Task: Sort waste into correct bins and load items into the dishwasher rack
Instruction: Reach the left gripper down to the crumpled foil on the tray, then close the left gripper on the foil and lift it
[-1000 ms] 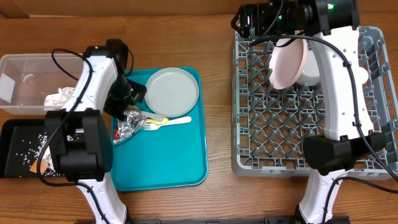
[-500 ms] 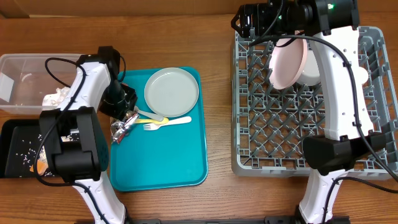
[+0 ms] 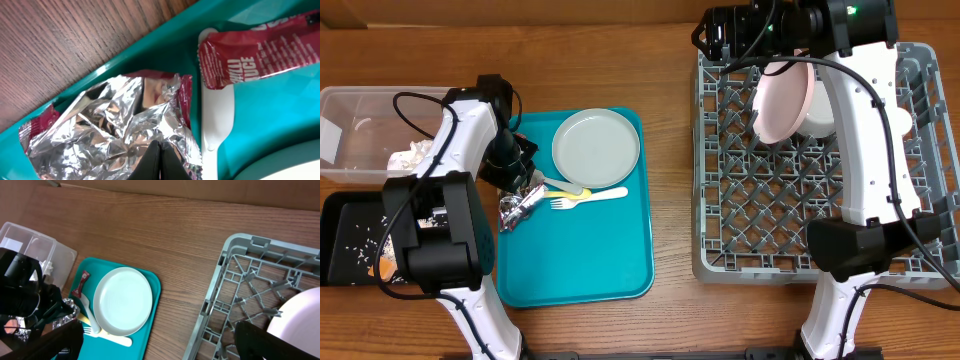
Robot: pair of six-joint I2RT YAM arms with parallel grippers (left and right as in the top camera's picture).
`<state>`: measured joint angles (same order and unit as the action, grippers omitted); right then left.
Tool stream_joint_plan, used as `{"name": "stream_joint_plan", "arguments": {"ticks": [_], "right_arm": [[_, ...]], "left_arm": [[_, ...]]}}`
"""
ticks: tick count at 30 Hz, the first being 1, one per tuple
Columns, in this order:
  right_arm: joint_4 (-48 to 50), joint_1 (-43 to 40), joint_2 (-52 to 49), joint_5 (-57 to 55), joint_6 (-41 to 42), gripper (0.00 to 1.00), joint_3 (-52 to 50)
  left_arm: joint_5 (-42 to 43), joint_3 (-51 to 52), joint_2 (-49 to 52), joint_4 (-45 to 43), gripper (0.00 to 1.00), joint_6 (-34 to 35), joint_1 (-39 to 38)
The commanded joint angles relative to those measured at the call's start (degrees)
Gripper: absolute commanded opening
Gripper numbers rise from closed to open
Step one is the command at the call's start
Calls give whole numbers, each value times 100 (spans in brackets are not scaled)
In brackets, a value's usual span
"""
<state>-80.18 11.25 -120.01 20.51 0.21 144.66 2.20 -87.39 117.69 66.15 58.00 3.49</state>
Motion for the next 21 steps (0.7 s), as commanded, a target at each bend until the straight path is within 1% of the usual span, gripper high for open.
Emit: {"name": "stream_joint_plan", "arguments": {"ticks": [1, 12, 19, 21], "right_arm": [[24, -11, 90, -44, -26, 100, -7], [24, -11, 90, -44, -26, 100, -7], [24, -11, 90, -44, -26, 100, -7], [24, -11, 90, -44, -26, 100, -7]], "left_arm": [[203, 2, 13, 35, 4, -323, 24], [216, -778, -262, 772, 4, -492, -37], [249, -846, -592, 879, 4, -643, -264], [374, -844, -597, 1117, 7, -728, -332]]}}
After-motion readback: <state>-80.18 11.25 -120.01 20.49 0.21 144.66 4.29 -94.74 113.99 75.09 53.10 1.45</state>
